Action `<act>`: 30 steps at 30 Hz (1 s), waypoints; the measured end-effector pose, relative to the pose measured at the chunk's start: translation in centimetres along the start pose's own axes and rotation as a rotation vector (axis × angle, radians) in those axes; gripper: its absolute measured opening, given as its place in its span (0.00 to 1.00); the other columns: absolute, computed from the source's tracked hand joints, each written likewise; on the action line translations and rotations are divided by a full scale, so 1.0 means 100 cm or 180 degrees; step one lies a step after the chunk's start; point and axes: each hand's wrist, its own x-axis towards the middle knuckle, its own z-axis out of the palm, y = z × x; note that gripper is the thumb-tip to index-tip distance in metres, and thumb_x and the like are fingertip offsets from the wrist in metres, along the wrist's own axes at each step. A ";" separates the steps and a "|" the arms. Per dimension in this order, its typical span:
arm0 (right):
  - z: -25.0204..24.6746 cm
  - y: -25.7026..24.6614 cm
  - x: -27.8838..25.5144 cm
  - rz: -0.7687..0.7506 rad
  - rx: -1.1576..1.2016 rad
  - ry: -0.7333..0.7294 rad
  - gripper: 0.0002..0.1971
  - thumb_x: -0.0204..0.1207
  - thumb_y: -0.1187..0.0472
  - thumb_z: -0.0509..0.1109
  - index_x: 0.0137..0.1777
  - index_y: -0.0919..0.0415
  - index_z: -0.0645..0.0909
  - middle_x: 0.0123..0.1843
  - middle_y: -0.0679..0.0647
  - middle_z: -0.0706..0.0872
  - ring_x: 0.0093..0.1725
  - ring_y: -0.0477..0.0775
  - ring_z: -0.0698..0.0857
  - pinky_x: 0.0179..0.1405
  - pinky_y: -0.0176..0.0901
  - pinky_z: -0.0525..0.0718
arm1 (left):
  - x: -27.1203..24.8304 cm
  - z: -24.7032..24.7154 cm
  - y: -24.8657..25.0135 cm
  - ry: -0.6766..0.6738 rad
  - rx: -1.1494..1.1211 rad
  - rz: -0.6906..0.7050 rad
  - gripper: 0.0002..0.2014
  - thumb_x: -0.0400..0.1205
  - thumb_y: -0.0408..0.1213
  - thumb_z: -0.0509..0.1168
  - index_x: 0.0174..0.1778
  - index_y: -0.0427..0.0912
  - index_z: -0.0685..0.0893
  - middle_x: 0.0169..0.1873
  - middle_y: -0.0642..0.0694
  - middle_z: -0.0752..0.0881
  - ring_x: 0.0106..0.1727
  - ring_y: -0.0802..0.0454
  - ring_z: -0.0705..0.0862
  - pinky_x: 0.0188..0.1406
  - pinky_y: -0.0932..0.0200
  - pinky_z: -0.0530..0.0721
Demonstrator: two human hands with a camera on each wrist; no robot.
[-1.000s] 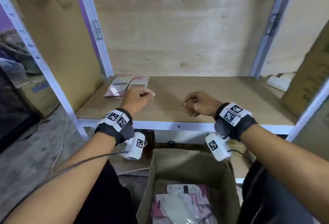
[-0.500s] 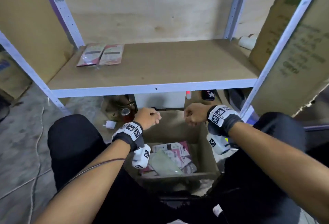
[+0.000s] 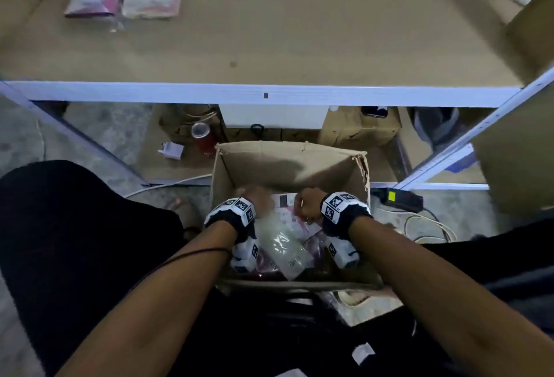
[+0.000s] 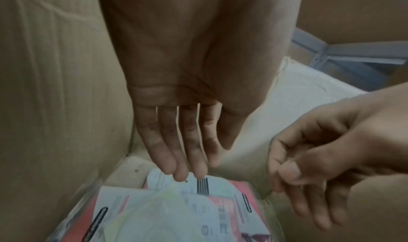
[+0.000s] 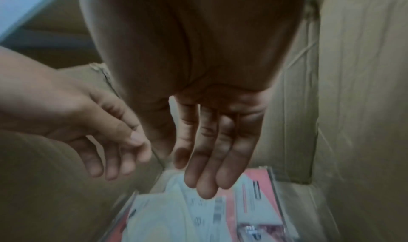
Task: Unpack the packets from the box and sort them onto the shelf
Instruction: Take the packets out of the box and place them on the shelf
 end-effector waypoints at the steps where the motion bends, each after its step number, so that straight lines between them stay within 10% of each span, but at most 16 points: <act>1: 0.006 0.002 0.008 0.0029 -0.0031 -0.0077 0.09 0.78 0.61 0.69 0.51 0.64 0.89 0.47 0.59 0.93 0.45 0.59 0.93 0.50 0.52 0.91 | 0.005 0.004 -0.002 -0.0013 -0.0042 -0.0078 0.12 0.85 0.28 0.62 0.58 0.28 0.88 0.51 0.32 0.91 0.43 0.47 0.84 0.50 0.51 0.86; 6: 0.038 0.019 0.037 0.0276 0.0001 -0.0204 0.12 0.79 0.62 0.70 0.59 0.64 0.86 0.55 0.61 0.91 0.52 0.58 0.91 0.31 0.34 0.82 | 0.022 0.009 -0.009 -0.0349 -0.0069 -0.0170 0.14 0.87 0.26 0.57 0.38 0.28 0.82 0.34 0.33 0.79 0.28 0.48 0.74 0.27 0.62 0.73; 12: 0.071 0.031 0.057 0.0389 -0.0497 -0.0467 0.24 0.74 0.58 0.75 0.69 0.64 0.81 0.68 0.63 0.84 0.65 0.64 0.85 0.64 0.52 0.85 | 0.035 0.012 -0.023 -0.0288 -0.0718 -0.0372 0.09 0.84 0.31 0.65 0.46 0.30 0.87 0.38 0.33 0.85 0.30 0.44 0.80 0.33 0.58 0.77; 23: 0.103 0.032 0.068 0.0349 -0.0142 0.0006 0.22 0.75 0.54 0.76 0.65 0.61 0.74 0.61 0.63 0.84 0.59 0.64 0.85 0.48 0.47 0.78 | 0.042 0.019 -0.026 -0.0259 -0.1077 -0.0469 0.11 0.84 0.32 0.62 0.37 0.41 0.86 0.38 0.36 0.88 0.30 0.47 0.81 0.33 0.60 0.79; 30: 0.085 0.034 0.070 0.0243 -0.0174 0.0003 0.15 0.76 0.60 0.73 0.61 0.62 0.82 0.61 0.62 0.85 0.60 0.64 0.86 0.58 0.49 0.85 | 0.048 0.012 -0.028 -0.0082 -0.1376 -0.0507 0.10 0.86 0.29 0.60 0.51 0.32 0.88 0.37 0.37 0.85 0.31 0.48 0.80 0.43 0.54 0.81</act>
